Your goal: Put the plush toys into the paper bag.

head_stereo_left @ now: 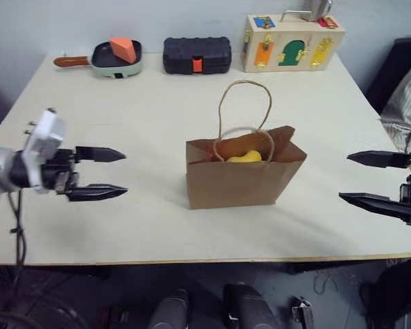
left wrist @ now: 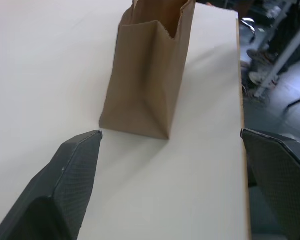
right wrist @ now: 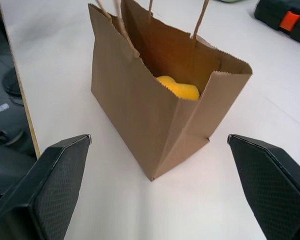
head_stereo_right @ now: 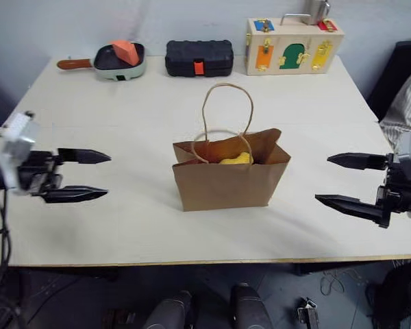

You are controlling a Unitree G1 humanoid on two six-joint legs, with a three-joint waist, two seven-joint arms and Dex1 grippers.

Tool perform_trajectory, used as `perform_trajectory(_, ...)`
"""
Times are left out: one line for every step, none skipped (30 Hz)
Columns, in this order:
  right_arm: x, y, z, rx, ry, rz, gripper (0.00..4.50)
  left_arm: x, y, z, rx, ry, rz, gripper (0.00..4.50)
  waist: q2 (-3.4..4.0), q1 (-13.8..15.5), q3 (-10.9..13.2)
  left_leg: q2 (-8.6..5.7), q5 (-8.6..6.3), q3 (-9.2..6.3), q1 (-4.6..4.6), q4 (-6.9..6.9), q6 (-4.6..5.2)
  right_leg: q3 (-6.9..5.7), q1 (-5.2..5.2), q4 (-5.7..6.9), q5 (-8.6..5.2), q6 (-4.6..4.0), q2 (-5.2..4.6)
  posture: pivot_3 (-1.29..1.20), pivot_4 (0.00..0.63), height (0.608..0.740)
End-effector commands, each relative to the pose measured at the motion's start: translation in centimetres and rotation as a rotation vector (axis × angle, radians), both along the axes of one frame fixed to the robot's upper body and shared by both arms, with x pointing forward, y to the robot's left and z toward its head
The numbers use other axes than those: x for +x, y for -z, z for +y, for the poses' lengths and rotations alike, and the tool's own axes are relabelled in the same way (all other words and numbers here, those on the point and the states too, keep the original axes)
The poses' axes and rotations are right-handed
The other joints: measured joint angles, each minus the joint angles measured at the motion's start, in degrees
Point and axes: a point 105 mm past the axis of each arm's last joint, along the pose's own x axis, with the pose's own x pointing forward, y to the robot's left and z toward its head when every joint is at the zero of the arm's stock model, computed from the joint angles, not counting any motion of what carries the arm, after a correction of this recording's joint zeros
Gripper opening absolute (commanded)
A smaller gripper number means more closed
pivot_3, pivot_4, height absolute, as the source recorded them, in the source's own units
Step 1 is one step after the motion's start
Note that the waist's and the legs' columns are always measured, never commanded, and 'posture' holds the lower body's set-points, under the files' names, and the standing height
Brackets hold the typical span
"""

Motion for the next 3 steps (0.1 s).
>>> perform_trajectory(1.16,-1.12,-0.84,-0.001,-0.014,-0.03,4.5,-2.67,-1.86,0.08,0.004,-0.046,-0.072,4.49,0.02,0.5,0.0,0.0,0.0,0.0,0.0,0.0,0.0,-0.01,0.0,-0.01,0.0,-0.01,0.0,0.0,0.15,0.74)
perform_trajectory(1.49,-1.24,-0.86,0.004,-0.018,-0.033,4.5,-2.96,-1.88,0.02,0.008,-0.052,-0.085,4.49,0.02,0.8,0.0,0.0,0.0,-0.02,0.01,0.0,0.0,-0.03,0.01,-0.01,-0.01,-0.01,0.0,0.0,0.15,0.74)
perform_trajectory(1.83,-1.29,-0.81,0.013,-0.022,-0.035,4.5,-2.86,-1.63,-0.04,0.011,-0.073,-0.089,4.49,0.02,0.8,0.0,0.0,0.0,-0.03,0.02,0.01,0.0,-0.04,0.02,-0.02,-0.01,-0.01,0.0,0.0,0.15,0.74)
